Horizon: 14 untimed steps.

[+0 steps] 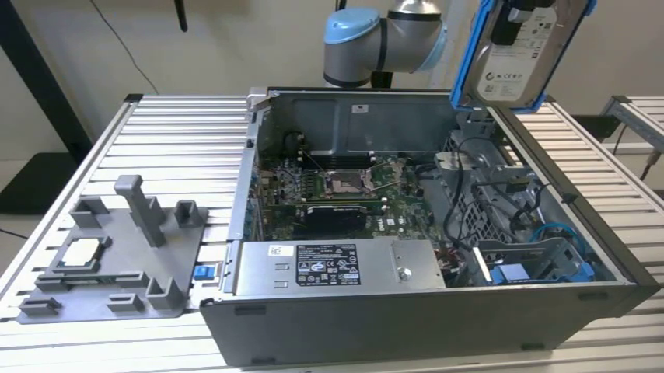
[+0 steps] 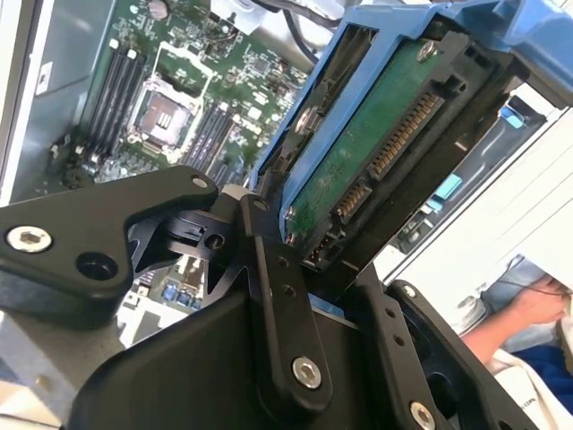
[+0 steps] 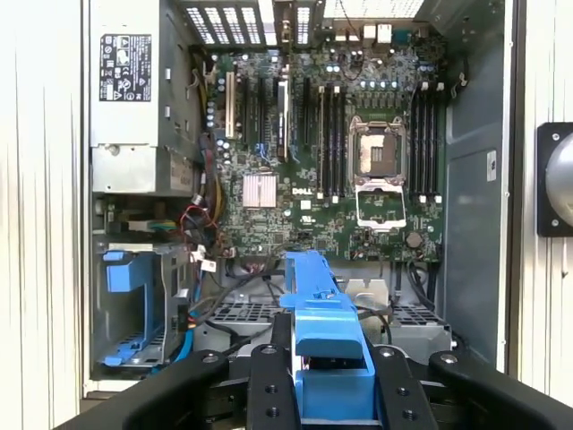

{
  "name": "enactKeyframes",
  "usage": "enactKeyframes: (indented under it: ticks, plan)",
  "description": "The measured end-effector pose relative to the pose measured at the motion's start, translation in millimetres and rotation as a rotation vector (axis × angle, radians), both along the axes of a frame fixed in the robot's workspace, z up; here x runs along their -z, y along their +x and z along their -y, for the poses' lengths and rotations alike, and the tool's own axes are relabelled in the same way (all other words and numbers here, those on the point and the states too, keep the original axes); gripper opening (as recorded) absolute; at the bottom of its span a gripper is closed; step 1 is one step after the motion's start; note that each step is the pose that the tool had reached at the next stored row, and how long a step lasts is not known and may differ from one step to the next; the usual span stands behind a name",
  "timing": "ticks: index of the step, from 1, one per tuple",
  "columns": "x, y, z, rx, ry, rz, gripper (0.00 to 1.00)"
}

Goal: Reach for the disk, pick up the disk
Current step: 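Pick up the disk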

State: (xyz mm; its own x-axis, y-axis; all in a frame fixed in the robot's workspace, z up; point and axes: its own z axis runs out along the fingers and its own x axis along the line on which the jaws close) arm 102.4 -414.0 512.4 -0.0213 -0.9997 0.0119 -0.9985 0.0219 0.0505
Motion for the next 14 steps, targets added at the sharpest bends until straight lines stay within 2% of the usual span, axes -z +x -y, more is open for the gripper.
enactKeyframes:
  ticks: [14]
  plan:
    - [0.0,0.0,28.7,0.000,0.0000,0.0000,0.00]
